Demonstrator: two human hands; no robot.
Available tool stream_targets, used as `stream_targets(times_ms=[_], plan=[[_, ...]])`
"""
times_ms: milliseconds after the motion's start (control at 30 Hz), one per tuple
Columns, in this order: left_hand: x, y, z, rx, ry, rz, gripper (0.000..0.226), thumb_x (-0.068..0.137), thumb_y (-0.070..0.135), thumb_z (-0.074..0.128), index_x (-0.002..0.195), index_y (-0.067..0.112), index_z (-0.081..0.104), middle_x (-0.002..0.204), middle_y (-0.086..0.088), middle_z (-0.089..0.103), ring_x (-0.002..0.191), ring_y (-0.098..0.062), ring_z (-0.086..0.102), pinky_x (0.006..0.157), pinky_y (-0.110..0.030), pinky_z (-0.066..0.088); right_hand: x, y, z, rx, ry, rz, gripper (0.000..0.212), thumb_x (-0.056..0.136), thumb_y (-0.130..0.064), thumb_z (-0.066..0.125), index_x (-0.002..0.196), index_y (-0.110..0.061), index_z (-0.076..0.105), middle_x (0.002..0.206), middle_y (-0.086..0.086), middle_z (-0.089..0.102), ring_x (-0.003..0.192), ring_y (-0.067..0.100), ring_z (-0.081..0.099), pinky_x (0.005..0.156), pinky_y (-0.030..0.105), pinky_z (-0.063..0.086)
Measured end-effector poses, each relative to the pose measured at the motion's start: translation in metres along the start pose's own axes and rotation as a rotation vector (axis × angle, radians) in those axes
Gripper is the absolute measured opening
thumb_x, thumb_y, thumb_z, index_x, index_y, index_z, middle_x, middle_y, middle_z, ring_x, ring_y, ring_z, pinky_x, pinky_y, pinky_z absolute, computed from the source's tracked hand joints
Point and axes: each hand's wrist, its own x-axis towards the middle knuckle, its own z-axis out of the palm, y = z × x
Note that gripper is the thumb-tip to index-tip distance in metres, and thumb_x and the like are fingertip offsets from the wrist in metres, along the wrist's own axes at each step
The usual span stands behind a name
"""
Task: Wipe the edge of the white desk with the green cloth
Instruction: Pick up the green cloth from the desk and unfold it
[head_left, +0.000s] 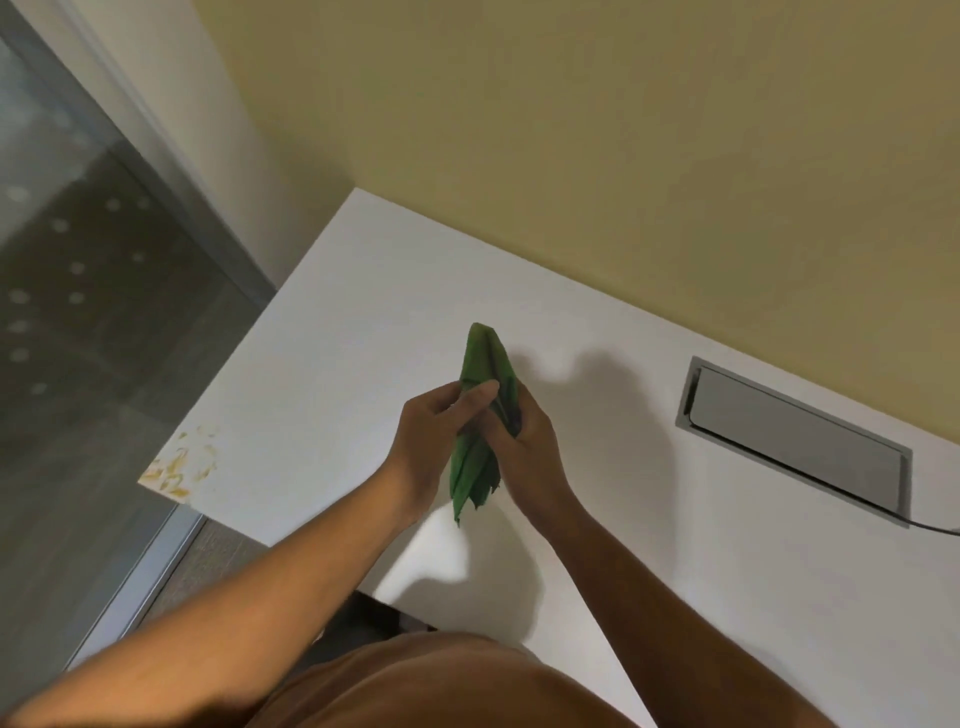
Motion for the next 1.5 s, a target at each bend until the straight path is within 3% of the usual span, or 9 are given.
stream_targets(times_ms=[300, 467, 633, 833, 967, 1133, 1233, 1300, 1500], plan=[[-0.02, -0.001, -0.096, 0.032, 0.23, 0.052, 0.022, 0.107, 0.022, 0.06, 0.111, 0.028, 0.08, 0.11, -0.002, 0.083, 0.112, -0.023, 0.076, 0.099, -0.039, 0.06, -0.02, -0.016, 0.09, -0.03, -0.032, 0.011, 0.025, 0.099, -0.027, 0.071, 0.124, -0.029, 0.072, 0.11, -0.007, 0.08, 0.105, 0.015, 0.076, 0.095, 0.048, 0.064], [-0.023, 0.018, -0.149, -0.037, 0.281, 0.002, 0.021, 0.109, 0.018, 0.054, 0.109, 0.019, 0.075, 0.112, -0.012, 0.077, 0.11, -0.029, 0.071, 0.084, -0.038, 0.061, -0.013, -0.018, 0.124, 0.004, 0.023, 0.094, 0.014, 0.105, -0.029, 0.063, 0.103, -0.029, 0.077, 0.098, -0.005, 0.082, 0.096, 0.013, 0.078, 0.095, 0.053, 0.063], [-0.01, 0.041, -0.207, 0.093, 0.267, -0.004, 0.017, 0.107, 0.018, 0.056, 0.097, 0.015, 0.07, 0.101, -0.009, 0.069, 0.099, -0.028, 0.065, 0.08, -0.038, 0.054, 0.002, -0.022, 0.136, 0.011, 0.102, 0.041, 0.017, 0.106, -0.022, 0.061, 0.103, -0.031, 0.075, 0.092, -0.019, 0.08, 0.086, -0.006, 0.074, 0.078, 0.021, 0.061], [0.027, 0.088, -0.251, 0.325, 0.17, 0.096, 0.018, 0.099, 0.004, 0.064, 0.084, 0.011, 0.071, 0.083, -0.011, 0.066, 0.08, -0.025, 0.062, 0.08, -0.036, 0.053, 0.04, -0.033, 0.142, -0.112, 0.132, -0.069, 0.014, 0.101, -0.024, 0.067, 0.105, -0.031, 0.078, 0.106, -0.006, 0.082, 0.104, 0.016, 0.077, 0.099, 0.045, 0.061], [0.052, 0.122, -0.259, 0.473, 0.072, 0.272, 0.018, 0.102, 0.002, 0.065, 0.11, 0.01, 0.078, 0.1, -0.01, 0.08, 0.088, -0.019, 0.076, 0.098, -0.041, 0.062, 0.063, -0.046, 0.141, -0.152, 0.16, -0.148, 0.014, 0.1, -0.014, 0.068, 0.106, -0.022, 0.079, 0.101, -0.003, 0.08, 0.099, 0.018, 0.074, 0.093, 0.04, 0.059], [0.071, 0.132, -0.285, 0.858, 0.024, 0.554, 0.024, 0.097, -0.002, 0.07, 0.116, 0.009, 0.081, 0.108, -0.003, 0.076, 0.064, 0.019, 0.061, 0.069, 0.003, 0.042, 0.061, -0.02, 0.148, -0.496, 0.198, -0.385, 0.022, 0.094, -0.01, 0.075, 0.114, -0.017, 0.079, 0.12, -0.003, 0.077, 0.111, 0.011, 0.066, 0.1, 0.013, 0.046], [0.084, 0.095, -0.328, 1.157, -0.029, 0.649, 0.021, 0.09, 0.009, 0.072, 0.104, 0.015, 0.086, 0.117, -0.01, 0.079, 0.107, -0.017, 0.071, 0.102, -0.024, 0.049, 0.047, 0.025, 0.159, -0.674, 0.09, -0.472, 0.021, 0.095, -0.015, 0.072, 0.114, -0.016, 0.081, 0.116, 0.003, 0.078, 0.109, 0.018, 0.065, 0.102, 0.007, 0.039], [0.088, 0.053, -0.354, 1.414, -0.022, 0.734, 0.016, 0.079, 0.015, 0.079, 0.09, 0.023, 0.087, 0.11, -0.011, 0.08, 0.11, -0.038, 0.072, 0.097, -0.049, 0.055, 0.035, 0.055, 0.17, -0.776, -0.016, -0.471, 0.021, 0.095, -0.015, 0.069, 0.112, -0.013, 0.082, 0.112, 0.009, 0.08, 0.105, 0.028, 0.068, 0.101, 0.024, 0.046], [0.058, -0.022, -0.388, 1.898, -0.137, 0.562, 0.03, 0.074, 0.006, 0.092, 0.092, 0.028, 0.086, 0.136, -0.016, 0.071, 0.138, -0.047, 0.058, 0.114, -0.079, 0.032, 0.013, 0.103, 0.187, -1.072, -0.323, -0.434, 0.03, 0.088, -0.008, 0.07, 0.115, -0.014, 0.081, 0.117, 0.011, 0.077, 0.106, 0.035, 0.068, 0.095, 0.044, 0.057]])
